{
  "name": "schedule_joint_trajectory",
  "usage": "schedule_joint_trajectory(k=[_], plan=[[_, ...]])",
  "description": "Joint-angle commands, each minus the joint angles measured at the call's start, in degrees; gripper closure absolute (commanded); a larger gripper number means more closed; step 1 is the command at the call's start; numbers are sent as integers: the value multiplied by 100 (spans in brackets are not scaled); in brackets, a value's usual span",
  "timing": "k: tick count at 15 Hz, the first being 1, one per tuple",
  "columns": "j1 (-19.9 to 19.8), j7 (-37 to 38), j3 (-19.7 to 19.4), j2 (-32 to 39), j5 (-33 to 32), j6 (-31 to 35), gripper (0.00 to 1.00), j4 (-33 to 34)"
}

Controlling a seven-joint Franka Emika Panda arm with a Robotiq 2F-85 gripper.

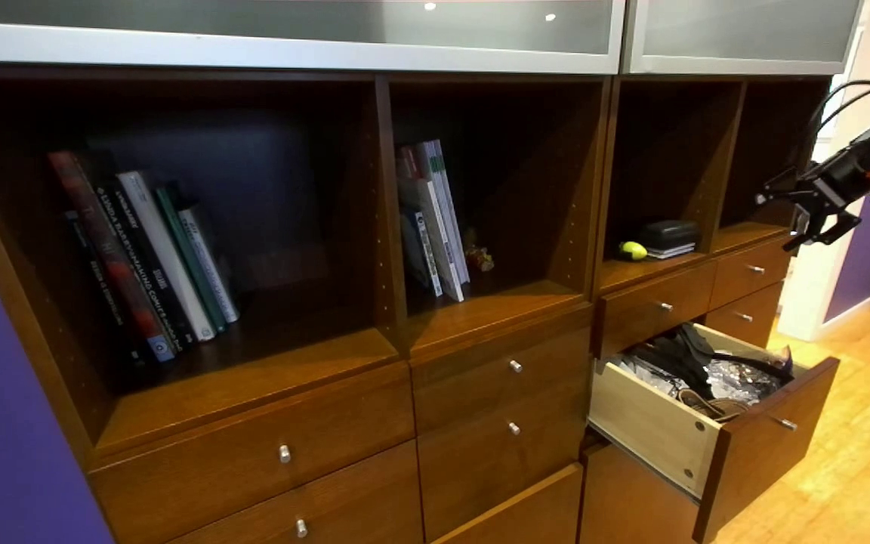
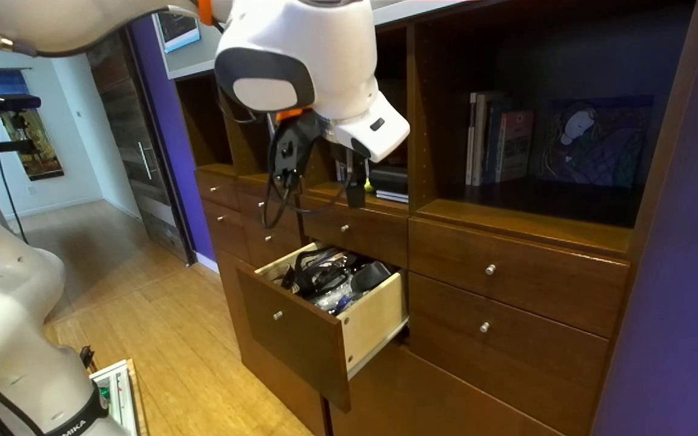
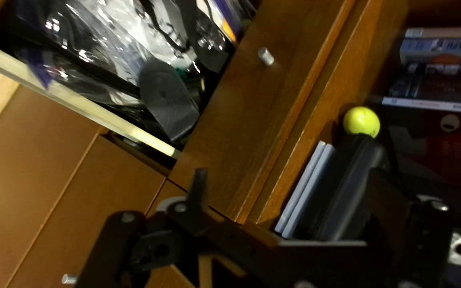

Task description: Remove the black pouch from the drawer and put it in the shelf on top of the open drawer

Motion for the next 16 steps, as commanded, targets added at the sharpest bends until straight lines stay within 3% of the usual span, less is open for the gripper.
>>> schedule_joint_trajectory(k=[1, 6, 7, 16], plan=[[-91, -323, -230, -82, -889, -1310, 0, 556], [-37, -1259, -406, 230, -1673, -2465, 0, 1179], [-69, -924, -367, 7, -1407, -2127, 0, 888], [-70, -973, -366, 61, -1427, -2158, 0, 910]])
